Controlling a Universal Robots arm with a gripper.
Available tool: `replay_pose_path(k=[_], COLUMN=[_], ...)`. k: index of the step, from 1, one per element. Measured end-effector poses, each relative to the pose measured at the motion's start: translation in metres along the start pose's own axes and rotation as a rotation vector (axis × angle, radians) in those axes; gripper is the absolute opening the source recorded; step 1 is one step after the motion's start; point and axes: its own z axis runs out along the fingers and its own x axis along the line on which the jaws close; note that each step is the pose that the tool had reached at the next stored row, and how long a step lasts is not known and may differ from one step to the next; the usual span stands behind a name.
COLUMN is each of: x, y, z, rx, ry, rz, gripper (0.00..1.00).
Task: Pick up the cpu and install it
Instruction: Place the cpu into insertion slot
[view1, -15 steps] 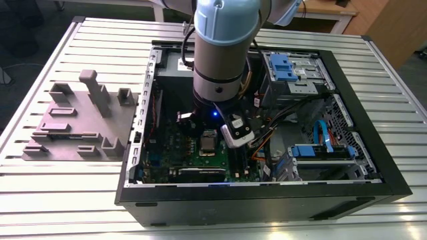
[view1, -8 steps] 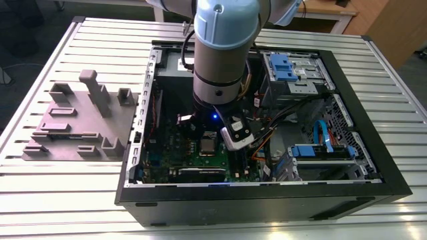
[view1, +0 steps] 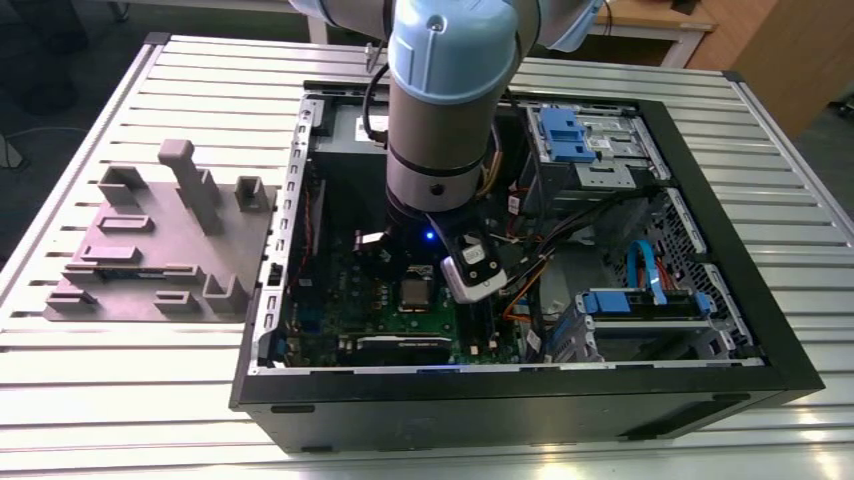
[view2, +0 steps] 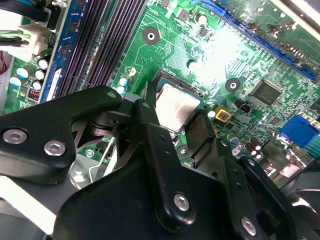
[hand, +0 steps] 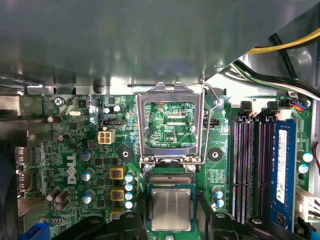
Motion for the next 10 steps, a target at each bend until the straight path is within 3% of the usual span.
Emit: replay_pose_path(k=[10], x=[-0.0004], y=[0.0001], z=[0.0018], rx=[-0.0001], ry=[-0.0001], rz=[-0.001], gripper=[0.47])
